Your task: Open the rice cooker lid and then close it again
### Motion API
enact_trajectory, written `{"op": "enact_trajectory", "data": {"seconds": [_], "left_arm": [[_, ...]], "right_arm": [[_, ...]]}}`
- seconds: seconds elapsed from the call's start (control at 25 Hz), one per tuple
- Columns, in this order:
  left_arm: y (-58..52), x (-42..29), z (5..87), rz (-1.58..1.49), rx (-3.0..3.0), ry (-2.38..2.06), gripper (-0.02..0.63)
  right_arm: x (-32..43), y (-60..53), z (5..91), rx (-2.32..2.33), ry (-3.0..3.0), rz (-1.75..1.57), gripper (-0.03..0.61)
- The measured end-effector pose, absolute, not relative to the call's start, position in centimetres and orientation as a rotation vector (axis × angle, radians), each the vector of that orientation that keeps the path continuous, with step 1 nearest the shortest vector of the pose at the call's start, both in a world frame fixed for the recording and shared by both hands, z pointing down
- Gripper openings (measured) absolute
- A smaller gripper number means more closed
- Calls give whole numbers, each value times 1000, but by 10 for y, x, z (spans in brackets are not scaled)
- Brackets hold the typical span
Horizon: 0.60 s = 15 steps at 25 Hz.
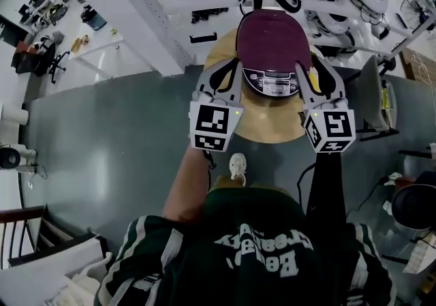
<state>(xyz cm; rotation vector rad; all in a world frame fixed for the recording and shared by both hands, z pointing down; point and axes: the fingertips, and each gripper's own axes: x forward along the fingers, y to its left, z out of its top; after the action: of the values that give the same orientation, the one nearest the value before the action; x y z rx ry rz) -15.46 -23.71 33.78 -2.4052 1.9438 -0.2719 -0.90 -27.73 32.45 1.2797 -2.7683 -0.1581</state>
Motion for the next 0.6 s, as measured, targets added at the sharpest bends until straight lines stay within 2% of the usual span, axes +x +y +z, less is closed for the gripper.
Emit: {"op": "enact_trajectory", "data": {"seconds": [0.28, 0.6], "left_arm": [[-292, -169, 349, -248, -2473, 1855, -3], [-318, -167, 361, -237, -2545, 1767, -3]], "right_arm": [[-17, -318, 339, 1336, -2689, -109, 166], [-47, -325, 386, 1125, -2602, -9, 168]]}}
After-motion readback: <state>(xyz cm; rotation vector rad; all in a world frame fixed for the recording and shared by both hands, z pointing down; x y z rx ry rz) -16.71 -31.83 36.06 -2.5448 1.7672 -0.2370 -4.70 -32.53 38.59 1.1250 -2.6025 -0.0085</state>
